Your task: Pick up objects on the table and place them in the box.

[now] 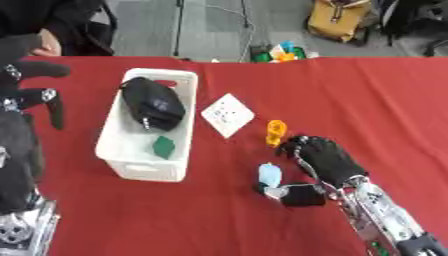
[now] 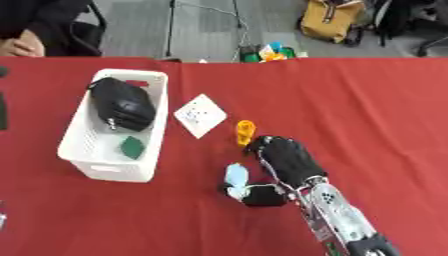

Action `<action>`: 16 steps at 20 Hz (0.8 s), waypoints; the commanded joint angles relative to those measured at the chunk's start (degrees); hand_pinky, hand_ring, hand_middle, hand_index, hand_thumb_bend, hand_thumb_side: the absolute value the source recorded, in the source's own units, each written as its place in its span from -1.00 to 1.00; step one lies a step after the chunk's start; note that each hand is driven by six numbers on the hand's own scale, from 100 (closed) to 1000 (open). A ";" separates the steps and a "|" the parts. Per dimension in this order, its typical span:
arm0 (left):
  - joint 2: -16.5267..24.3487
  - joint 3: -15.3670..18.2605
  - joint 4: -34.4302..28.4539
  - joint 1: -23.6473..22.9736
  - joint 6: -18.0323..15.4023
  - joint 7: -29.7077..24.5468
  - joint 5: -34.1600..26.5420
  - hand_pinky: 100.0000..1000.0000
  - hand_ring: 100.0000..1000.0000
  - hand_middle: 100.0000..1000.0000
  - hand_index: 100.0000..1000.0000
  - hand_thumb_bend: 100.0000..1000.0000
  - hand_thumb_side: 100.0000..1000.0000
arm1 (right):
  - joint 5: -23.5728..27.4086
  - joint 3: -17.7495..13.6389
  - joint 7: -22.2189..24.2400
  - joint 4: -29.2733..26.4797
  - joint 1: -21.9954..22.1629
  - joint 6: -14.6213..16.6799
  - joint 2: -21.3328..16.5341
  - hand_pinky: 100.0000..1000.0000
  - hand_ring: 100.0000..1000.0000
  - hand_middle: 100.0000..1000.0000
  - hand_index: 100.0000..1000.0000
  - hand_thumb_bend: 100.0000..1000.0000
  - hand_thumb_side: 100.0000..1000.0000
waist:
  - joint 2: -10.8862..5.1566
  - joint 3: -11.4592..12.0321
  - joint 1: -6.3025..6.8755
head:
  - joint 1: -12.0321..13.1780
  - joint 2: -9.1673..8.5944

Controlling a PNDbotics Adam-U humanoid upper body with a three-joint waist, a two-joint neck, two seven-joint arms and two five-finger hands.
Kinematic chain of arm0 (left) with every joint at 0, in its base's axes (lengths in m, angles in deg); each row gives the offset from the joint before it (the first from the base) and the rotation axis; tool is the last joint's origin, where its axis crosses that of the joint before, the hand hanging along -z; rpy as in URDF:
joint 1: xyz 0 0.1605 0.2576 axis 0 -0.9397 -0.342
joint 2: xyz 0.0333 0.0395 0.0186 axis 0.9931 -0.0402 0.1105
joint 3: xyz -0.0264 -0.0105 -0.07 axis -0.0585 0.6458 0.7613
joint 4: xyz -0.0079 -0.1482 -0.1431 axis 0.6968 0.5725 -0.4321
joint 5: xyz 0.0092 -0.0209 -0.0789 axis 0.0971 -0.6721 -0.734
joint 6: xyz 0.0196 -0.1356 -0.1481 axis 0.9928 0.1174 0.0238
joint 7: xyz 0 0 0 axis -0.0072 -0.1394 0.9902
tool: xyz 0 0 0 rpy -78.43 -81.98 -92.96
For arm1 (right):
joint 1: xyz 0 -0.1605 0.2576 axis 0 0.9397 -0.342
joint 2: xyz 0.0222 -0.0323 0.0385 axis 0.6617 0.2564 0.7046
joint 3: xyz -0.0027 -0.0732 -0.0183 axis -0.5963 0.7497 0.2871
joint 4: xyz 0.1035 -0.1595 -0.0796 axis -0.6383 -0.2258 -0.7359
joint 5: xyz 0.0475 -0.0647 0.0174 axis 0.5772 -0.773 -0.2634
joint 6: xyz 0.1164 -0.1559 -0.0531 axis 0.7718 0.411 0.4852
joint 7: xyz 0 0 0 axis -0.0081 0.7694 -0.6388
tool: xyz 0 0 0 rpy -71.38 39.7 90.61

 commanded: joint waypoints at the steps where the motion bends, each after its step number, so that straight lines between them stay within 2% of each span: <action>1: 0.06 -0.23 -0.94 0.82 -0.06 -0.19 -0.24 -0.92 0.11 0.38 0.52 -1.00 1.00 | -0.41 -0.60 -0.33 0.33 -0.92 0.32 -0.25 -0.29 -0.07 -0.05 0.38 0.16 0.62 | -0.85 0.11 0.12 | -0.30 -0.68; 16: -0.02 -0.20 -0.94 0.75 -0.06 -0.13 -0.25 -0.93 0.12 0.39 0.52 -1.00 1.00 | -0.03 -0.59 -0.68 2.40 -1.42 0.84 -0.17 -0.32 -0.09 -0.10 0.35 0.12 0.58 | -0.71 0.14 0.14 | -0.25 -0.89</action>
